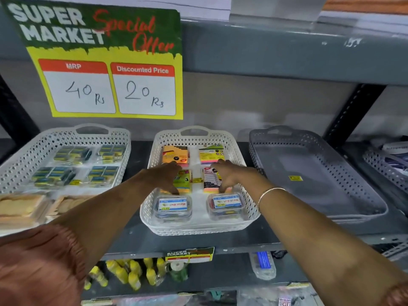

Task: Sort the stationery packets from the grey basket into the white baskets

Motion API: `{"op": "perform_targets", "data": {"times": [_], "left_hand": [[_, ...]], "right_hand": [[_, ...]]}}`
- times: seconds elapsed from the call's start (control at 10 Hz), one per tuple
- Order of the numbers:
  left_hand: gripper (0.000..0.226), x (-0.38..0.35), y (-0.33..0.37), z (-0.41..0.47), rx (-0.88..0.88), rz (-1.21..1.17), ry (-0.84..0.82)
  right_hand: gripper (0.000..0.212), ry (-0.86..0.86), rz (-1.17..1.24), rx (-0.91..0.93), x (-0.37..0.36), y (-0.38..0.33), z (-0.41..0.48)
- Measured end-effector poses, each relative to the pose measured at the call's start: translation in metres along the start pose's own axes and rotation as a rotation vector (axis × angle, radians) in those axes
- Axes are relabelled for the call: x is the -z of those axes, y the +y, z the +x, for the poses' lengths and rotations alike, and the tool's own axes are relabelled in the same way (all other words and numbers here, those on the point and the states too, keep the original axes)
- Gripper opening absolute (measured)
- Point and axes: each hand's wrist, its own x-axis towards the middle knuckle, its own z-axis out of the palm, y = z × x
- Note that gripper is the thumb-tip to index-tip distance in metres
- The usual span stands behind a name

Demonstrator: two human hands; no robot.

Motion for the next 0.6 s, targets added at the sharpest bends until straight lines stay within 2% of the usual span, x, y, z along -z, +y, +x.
{"op": "perform_targets", "data": {"times": [0.3, 0.4, 0.5, 0.6], "left_hand": [[0.078, 0.003, 0.01, -0.001, 0.006, 0.072, 0.002], [0.089, 0.002, 0.014, -0.009, -0.007, 0.068, 0.028], [0.095, 0.003, 0.019, -0.022, -0.003, 0.041, 0.112], [0.087, 0.004, 0.027, -0.039, 0.04, 0.032, 0.314]], "right_hand": [[0.09, 0.028, 0.001, -0.024, -0.001, -0.004, -0.007], [0.098, 0.024, 0.035, -0.018, -0.005, -0.003, -0.014], [0.1, 0.061, 0.1, -0.001, -0.004, -0.004, -0.024], [0.095, 0.241, 0.16, 0.024, 0.002, -0.007, -0.04]]}}
